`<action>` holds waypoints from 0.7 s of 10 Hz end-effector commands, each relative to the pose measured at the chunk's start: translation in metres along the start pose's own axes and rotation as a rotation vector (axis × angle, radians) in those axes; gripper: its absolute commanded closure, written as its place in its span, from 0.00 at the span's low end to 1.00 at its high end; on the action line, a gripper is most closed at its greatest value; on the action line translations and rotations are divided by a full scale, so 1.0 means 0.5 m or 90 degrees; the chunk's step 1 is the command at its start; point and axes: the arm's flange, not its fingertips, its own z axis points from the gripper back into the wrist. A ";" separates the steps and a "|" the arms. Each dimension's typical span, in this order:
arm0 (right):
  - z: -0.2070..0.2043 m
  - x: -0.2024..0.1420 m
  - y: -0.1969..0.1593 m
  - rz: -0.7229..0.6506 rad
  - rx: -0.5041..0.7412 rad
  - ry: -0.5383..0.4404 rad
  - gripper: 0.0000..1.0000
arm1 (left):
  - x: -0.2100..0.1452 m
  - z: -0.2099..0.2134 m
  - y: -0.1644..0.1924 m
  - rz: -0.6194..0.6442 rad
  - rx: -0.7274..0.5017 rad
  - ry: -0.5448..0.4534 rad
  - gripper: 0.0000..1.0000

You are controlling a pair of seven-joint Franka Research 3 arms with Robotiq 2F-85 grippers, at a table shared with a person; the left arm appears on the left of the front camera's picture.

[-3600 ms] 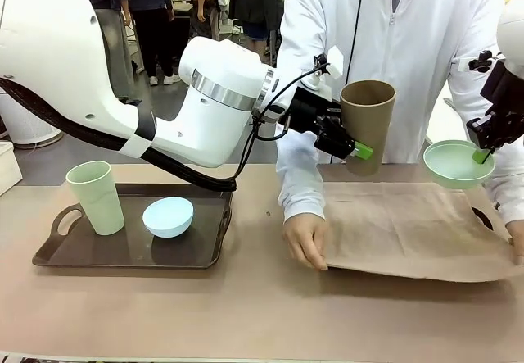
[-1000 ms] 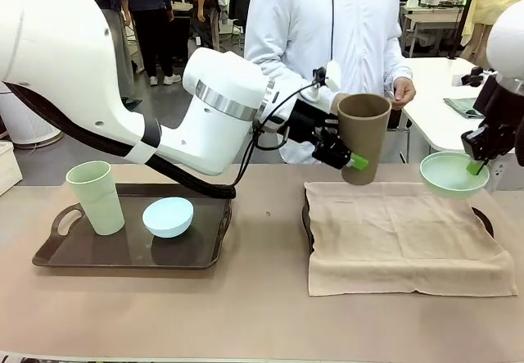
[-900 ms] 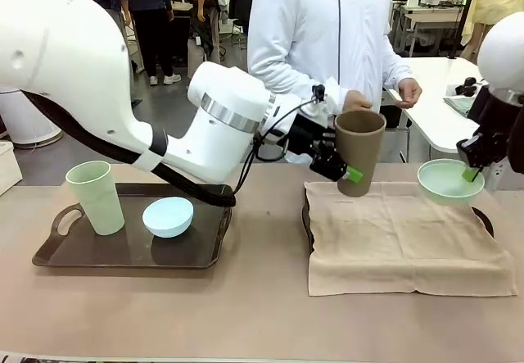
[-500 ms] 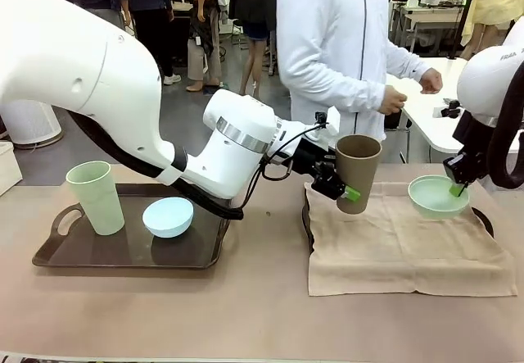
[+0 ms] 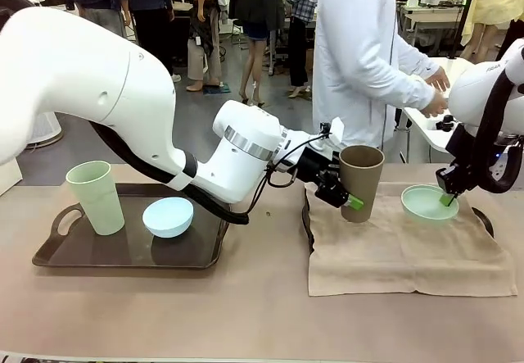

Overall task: Set up a tray with a mat and arrange the tableware.
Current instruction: Place the Picnic Bowl and Reusable plastic cup back onto the Handle tray in front of the human's position.

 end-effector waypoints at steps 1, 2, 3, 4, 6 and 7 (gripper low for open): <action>-0.010 0.011 -0.015 0.009 0.006 -0.010 0.96 | -0.004 -0.011 0.020 -0.014 -0.017 -0.004 0.17; -0.013 0.011 -0.018 0.010 0.004 -0.008 0.96 | -0.015 -0.017 0.022 -0.012 -0.022 -0.001 0.17; -0.016 0.010 -0.021 0.011 0.002 -0.007 0.96 | -0.023 -0.020 0.023 -0.007 -0.025 0.002 0.17; -0.021 0.009 -0.025 0.009 -0.002 -0.003 0.96 | -0.027 -0.023 0.023 -0.006 -0.027 0.006 0.17; -0.030 0.009 -0.037 0.006 -0.001 0.005 0.77 | -0.033 -0.028 0.029 -0.005 -0.035 0.015 0.17; -0.029 0.009 -0.039 0.009 0.008 0.006 0.36 | -0.034 -0.028 0.030 -0.002 -0.036 0.015 0.00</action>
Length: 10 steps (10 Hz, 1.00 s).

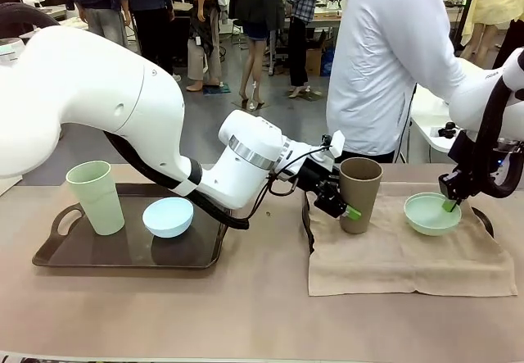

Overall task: Set up a tray with a mat and arrange the tableware.
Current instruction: Place the Picnic Bowl and Reusable plastic cup back onto the Handle tray in front of the human's position.

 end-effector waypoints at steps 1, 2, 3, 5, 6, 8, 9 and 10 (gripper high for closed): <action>-0.001 0.015 -0.014 0.014 0.008 -0.006 0.18 | 0.012 0.007 0.016 0.003 -0.011 -0.001 0.00; 0.004 0.016 -0.012 0.012 0.006 -0.006 0.00 | 0.013 0.013 0.014 0.007 -0.009 -0.002 0.00; 0.010 0.013 -0.010 0.011 0.003 -0.005 0.00 | 0.010 0.020 0.010 0.017 -0.014 0.001 0.00; 0.036 -0.007 -0.007 0.005 -0.008 -0.004 0.40 | -0.004 0.041 0.000 0.055 -0.018 0.012 0.00; 0.054 -0.023 -0.005 0.006 -0.013 -0.009 0.30 | -0.015 0.055 -0.007 0.075 -0.016 0.015 0.00; 0.101 -0.057 -0.002 0.004 -0.027 -0.013 0.27 | -0.034 0.090 -0.031 0.101 -0.014 0.024 0.00; 0.137 -0.081 -0.002 0.000 -0.042 -0.012 0.27 | -0.029 0.118 -0.056 0.119 -0.015 0.030 0.00; 0.172 -0.105 0.001 -0.005 -0.046 -0.010 0.27 | -0.006 0.147 -0.089 0.143 -0.013 0.071 0.00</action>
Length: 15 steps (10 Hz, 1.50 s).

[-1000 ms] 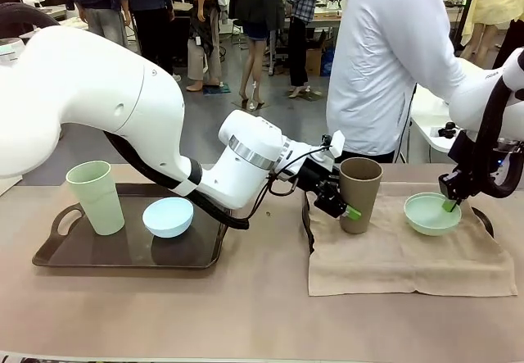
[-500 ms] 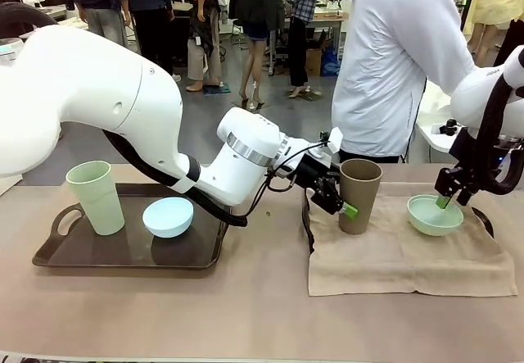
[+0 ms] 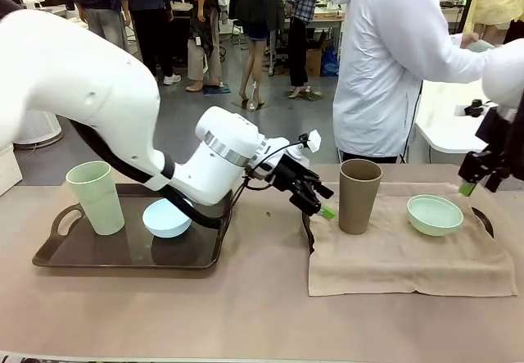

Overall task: Set up a tray with a mat and arrange the tableware.
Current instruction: Place the Picnic Bowl and Reusable plastic cup back onto the Handle tray in front of the human's position, then pick up the Picnic Bowl and Reusable plastic cup from the Handle tray in front of the human's position and hold them in the air.

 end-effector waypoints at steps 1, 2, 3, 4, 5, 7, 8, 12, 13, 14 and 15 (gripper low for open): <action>0.054 -0.050 0.008 -0.013 -0.030 0.013 0.27 | 0.049 0.080 -0.088 0.061 -0.005 0.086 0.00; 0.084 -0.064 0.013 -0.012 -0.045 0.016 0.27 | 0.094 0.119 -0.129 0.094 0.002 0.163 0.00; 0.103 -0.074 0.025 -0.007 -0.053 0.017 0.27 | 0.139 0.152 -0.168 0.127 0.020 0.208 0.00; 0.114 -0.081 0.040 0.000 -0.059 0.028 0.27 | 0.177 0.181 -0.200 0.168 0.048 0.261 0.00; 0.124 -0.088 0.054 0.007 -0.071 0.040 0.27 | 0.211 0.213 -0.220 0.199 0.091 0.317 0.00; 0.151 -0.093 0.074 0.037 -0.086 0.026 0.27 | 0.273 0.262 -0.258 0.223 0.182 0.350 0.00; 0.139 -0.084 0.048 0.018 -0.055 0.029 0.27 | 0.209 0.226 -0.240 0.180 0.129 0.298 0.00; 0.139 -0.084 0.048 0.018 -0.055 0.029 0.27 | 0.209 0.226 -0.240 0.180 0.129 0.298 0.00; 0.139 -0.084 0.048 0.018 -0.055 0.029 0.27 | 0.209 0.226 -0.240 0.180 0.129 0.298 0.00; 0.139 -0.084 0.048 0.018 -0.055 0.029 0.27 | 0.209 0.226 -0.240 0.180 0.129 0.298 0.00; 0.139 -0.084 0.048 0.018 -0.055 0.029 0.27 | 0.209 0.226 -0.240 0.180 0.129 0.298 0.00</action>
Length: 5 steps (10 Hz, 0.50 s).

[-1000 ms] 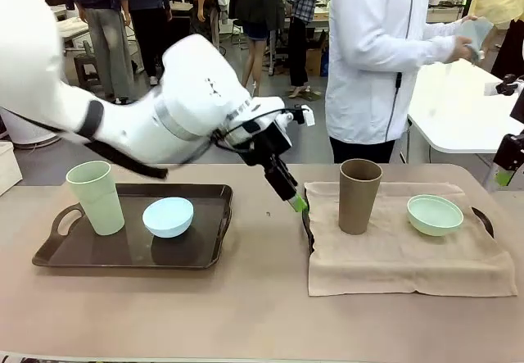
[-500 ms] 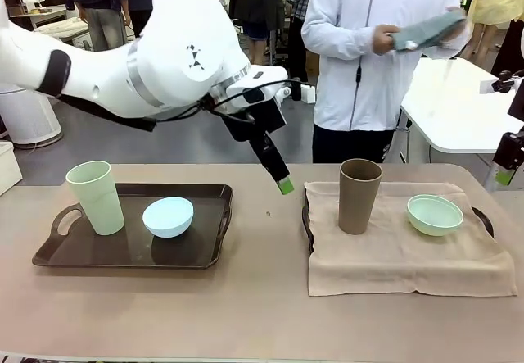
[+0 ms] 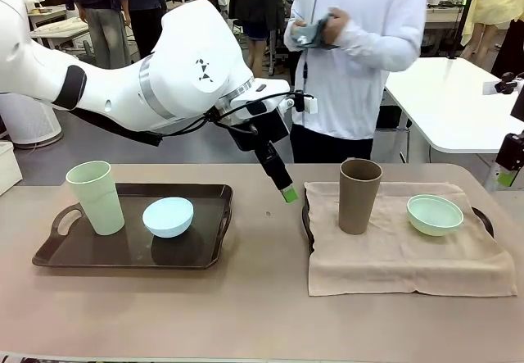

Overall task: Set up a tray with a mat and arrange the tableware.
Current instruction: Pick up the Picnic Bowl and Reusable plastic cup from the Handle tray in front of the human's position and hold them in the air.

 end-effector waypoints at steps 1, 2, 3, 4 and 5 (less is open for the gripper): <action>-0.004 0.005 0.001 -0.003 0.000 -0.002 0.27 | -0.009 0.009 -0.002 -0.006 -0.003 -0.015 0.00; 0.000 0.000 0.000 0.000 0.000 0.000 0.27 | 0.000 0.000 0.000 0.000 0.000 0.000 0.00; 0.051 -0.034 0.024 -0.024 -0.027 -0.005 0.27 | -0.006 0.050 -0.028 0.120 0.019 0.052 0.00; 0.089 -0.055 0.039 -0.038 -0.052 -0.024 0.27 | -0.022 0.109 -0.067 0.196 0.046 0.077 0.00; 0.103 -0.066 0.043 -0.040 -0.060 -0.033 0.27 | -0.050 0.164 -0.105 0.240 0.069 0.085 0.00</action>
